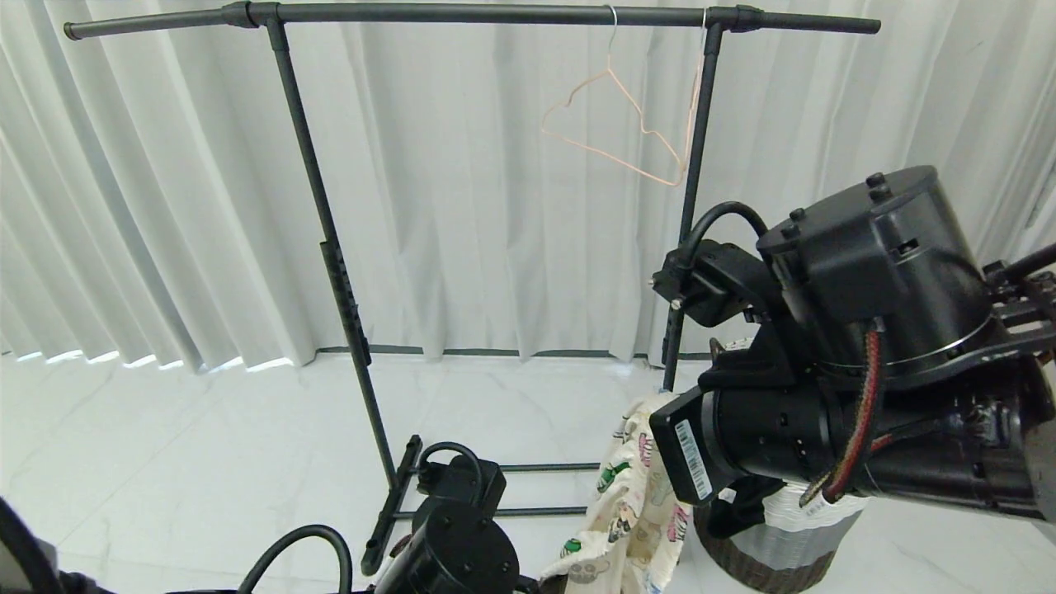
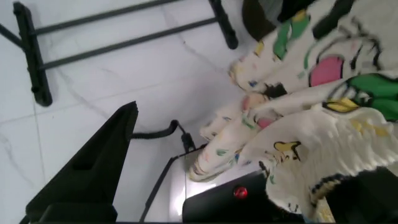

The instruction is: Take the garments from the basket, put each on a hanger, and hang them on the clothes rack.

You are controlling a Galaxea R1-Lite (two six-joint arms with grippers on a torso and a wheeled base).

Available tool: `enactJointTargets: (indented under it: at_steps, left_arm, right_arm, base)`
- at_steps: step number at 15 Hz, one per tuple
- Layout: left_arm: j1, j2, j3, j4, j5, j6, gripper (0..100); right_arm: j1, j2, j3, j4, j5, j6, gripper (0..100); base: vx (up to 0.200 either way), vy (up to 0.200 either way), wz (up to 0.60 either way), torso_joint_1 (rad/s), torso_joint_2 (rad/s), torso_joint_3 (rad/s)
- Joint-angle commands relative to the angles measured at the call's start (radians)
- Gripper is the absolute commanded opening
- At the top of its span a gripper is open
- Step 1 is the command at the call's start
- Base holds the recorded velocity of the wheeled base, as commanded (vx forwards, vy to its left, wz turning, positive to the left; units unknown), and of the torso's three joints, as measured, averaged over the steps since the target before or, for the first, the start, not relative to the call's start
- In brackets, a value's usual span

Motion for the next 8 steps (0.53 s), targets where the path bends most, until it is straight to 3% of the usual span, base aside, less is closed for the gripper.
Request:
enactJointTargets:
  at_steps: [1, 7, 8]
  left_arm:
    - [0.002, -0.09, 0.008, -0.001, 0.001, 0.015, 0]
    - [0.003, -0.115, 0.077, -0.001, 0.049, 0.134, 0]
    - [0.002, -0.171, 0.071, -0.004, 0.049, 0.194, 0]
  right_arm:
    - [-0.002, -0.039, 0.047, 0.001, -0.011, 0.001, 0]
    - [-0.026, -0.099, 0.091, 0.006, -0.018, 0.0, 0]
    - [-0.026, -0.125, 0.13, 0.004, -0.019, -0.002, 0]
  base:
    - [0.0, 0.0, 0.0, 0.0, 0.0, 0.0]
    - [0.0, 0.0, 0.0, 0.0, 0.0, 0.0]
    - [0.0, 0.0, 0.0, 0.0, 0.0, 0.0]
